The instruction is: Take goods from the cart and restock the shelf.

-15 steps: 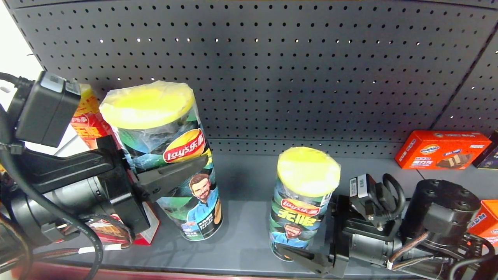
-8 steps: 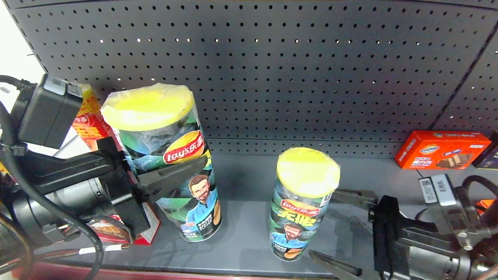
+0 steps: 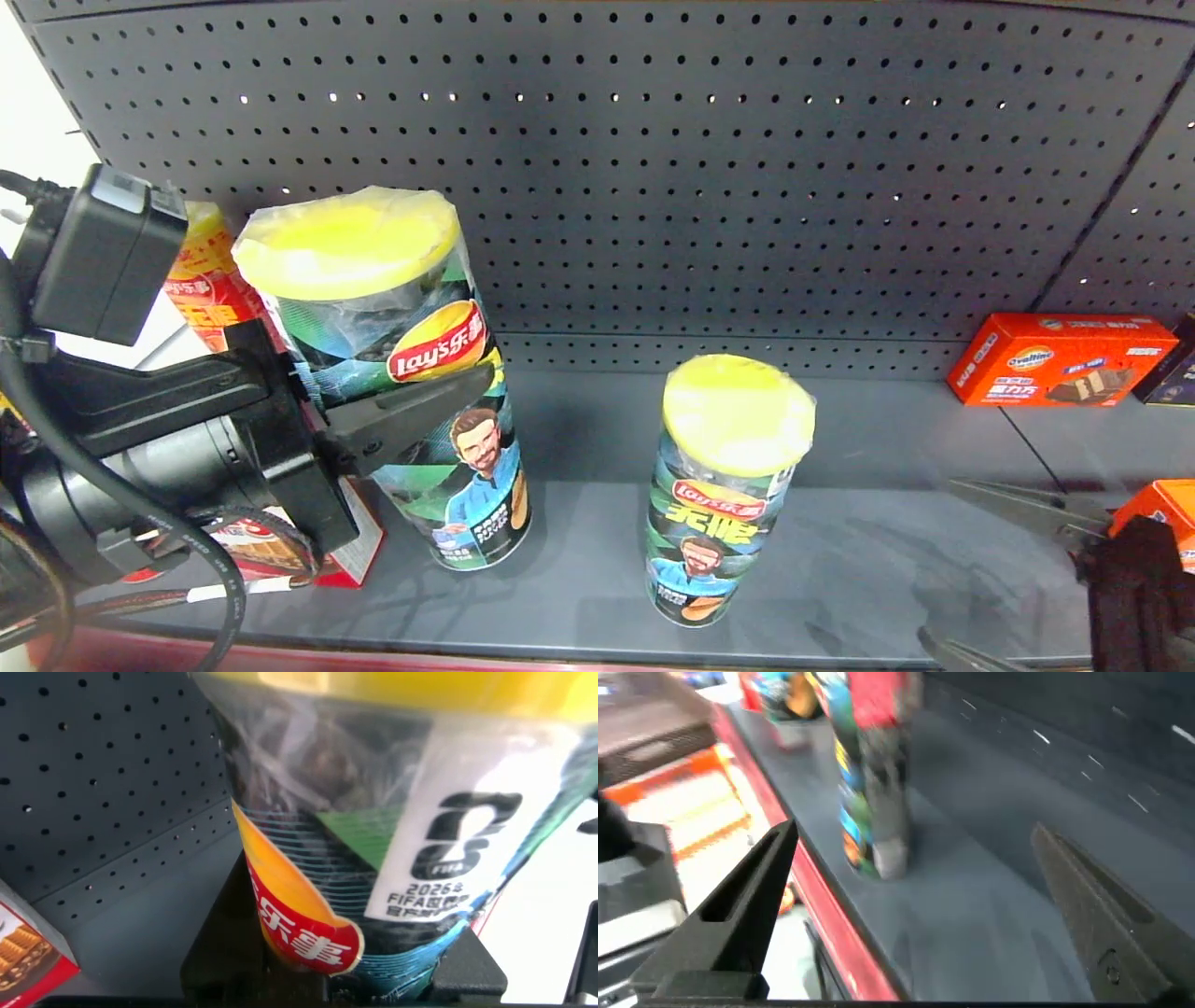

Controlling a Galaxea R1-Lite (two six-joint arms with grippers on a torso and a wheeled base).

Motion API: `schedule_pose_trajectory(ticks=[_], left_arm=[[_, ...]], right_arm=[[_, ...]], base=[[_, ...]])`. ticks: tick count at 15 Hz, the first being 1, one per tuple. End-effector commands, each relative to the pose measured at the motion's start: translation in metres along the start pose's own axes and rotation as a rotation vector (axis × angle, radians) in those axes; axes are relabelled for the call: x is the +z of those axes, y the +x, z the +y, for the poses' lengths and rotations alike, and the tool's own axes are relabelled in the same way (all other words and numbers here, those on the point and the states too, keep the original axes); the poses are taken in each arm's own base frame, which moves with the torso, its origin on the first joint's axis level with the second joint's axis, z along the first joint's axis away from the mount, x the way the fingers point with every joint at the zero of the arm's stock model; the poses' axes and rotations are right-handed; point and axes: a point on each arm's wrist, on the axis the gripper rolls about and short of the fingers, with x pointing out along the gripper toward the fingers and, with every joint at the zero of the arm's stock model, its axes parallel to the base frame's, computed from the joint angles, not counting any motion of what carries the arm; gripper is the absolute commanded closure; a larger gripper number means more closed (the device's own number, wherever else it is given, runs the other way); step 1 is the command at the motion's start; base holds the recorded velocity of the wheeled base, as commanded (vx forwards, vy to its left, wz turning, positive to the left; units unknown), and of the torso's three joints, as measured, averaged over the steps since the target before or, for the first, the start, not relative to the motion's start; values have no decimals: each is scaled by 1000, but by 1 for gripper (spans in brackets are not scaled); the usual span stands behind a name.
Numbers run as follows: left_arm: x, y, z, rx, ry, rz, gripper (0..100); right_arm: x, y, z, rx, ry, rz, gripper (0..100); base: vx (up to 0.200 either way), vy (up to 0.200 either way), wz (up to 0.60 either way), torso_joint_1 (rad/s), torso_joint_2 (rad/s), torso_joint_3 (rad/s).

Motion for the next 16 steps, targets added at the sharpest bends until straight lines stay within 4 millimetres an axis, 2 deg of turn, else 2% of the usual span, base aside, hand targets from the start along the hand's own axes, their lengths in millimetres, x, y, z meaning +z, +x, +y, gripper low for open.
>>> schedule_pose_trajectory(ticks=[1, 2, 4, 5, 7, 8, 9, 11, 16], left_arm=[[0, 0, 0, -1, 0, -1, 100], [0, 0, 0, 0, 1, -2, 100], [0, 1, 0, -4, 2, -2, 100], [0, 1, 0, -4, 2, -2, 100], [3, 2, 1, -2, 6, -12, 100], [4, 2, 1, -1, 6, -14, 100], [4, 2, 1, 0, 7, -17, 100], [5, 1, 0, -1, 8, -18, 100], [6, 1, -1, -6, 11, -23, 100]], right_arm=[[8, -48, 12, -147, 6, -56, 0], [3, -67, 20, -203, 30, -38, 0], [-10, -92, 31, -248, 46, 4, 0], [-10, -92, 31, -248, 46, 4, 0], [-42, -124, 49, -259, 66, 69, 0], [-45, -127, 50, -261, 66, 67, 0], [-64, -136, 56, -356, 64, 74, 0], [-77, -141, 62, -492, 62, 63, 0], [-77, -140, 61, -651, 79, 41, 0]], base=[[0, 0, 0, 0, 0, 0], [0, 0, 0, 0, 0, 0], [0, 0, 0, 0, 0, 0], [0, 0, 0, 0, 0, 0], [0, 0, 0, 0, 0, 0], [0, 0, 0, 0, 0, 0], [0, 0, 0, 0, 0, 0], [0, 0, 0, 0, 0, 0], [0, 0, 0, 0, 0, 0]])
